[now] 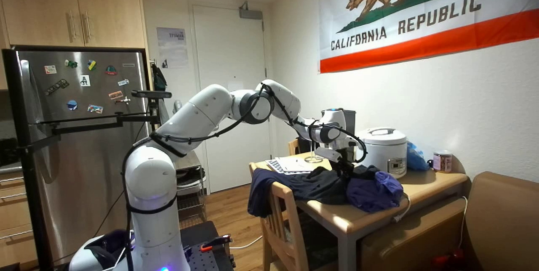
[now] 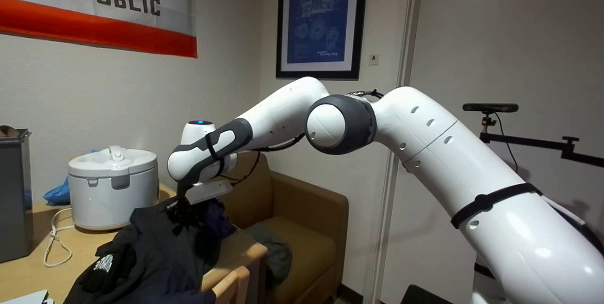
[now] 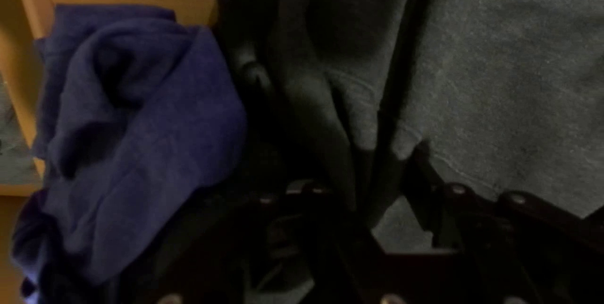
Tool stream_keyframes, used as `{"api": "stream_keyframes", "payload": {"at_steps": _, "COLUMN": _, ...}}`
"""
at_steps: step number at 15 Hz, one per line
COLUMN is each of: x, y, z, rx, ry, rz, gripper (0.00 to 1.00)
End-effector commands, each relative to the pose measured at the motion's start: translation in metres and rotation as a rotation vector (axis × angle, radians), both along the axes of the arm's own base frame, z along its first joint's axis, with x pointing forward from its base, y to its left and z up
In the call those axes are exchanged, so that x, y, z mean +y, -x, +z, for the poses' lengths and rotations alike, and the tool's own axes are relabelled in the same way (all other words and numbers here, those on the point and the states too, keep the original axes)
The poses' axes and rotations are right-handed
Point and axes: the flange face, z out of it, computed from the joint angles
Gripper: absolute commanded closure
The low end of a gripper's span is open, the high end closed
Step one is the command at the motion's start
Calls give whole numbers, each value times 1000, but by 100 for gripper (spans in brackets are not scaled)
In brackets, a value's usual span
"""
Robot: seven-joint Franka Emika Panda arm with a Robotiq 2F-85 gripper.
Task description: Put the black jersey on the chair.
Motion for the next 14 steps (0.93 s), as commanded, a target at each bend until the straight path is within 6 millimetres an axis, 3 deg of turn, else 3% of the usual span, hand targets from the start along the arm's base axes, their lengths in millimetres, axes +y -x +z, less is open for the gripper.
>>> {"api": "stream_keyframes", "payload": {"at_steps": 1, "x": 5, "y": -3, "z": 24, "rx": -61, "ry": -35, "rz": -29, "gripper": 88}}
{"api": "stream_keyframes", "payload": {"at_steps": 4, "x": 10, "y": -4, "z": 37, "rx": -102, "ry": -65, "rz": -23, "gripper": 100}}
{"api": "stream_keyframes", "payload": {"at_steps": 9, "x": 24, "y": 1, "z": 66, "rx": -146, "ry": -96, "rz": -6, "gripper": 98}}
{"api": "stream_keyframes", "payload": {"at_steps": 14, "x": 30, "y": 25, "z": 112, "rx": -162, "ry": -63, "rz": 20, "gripper": 98}}
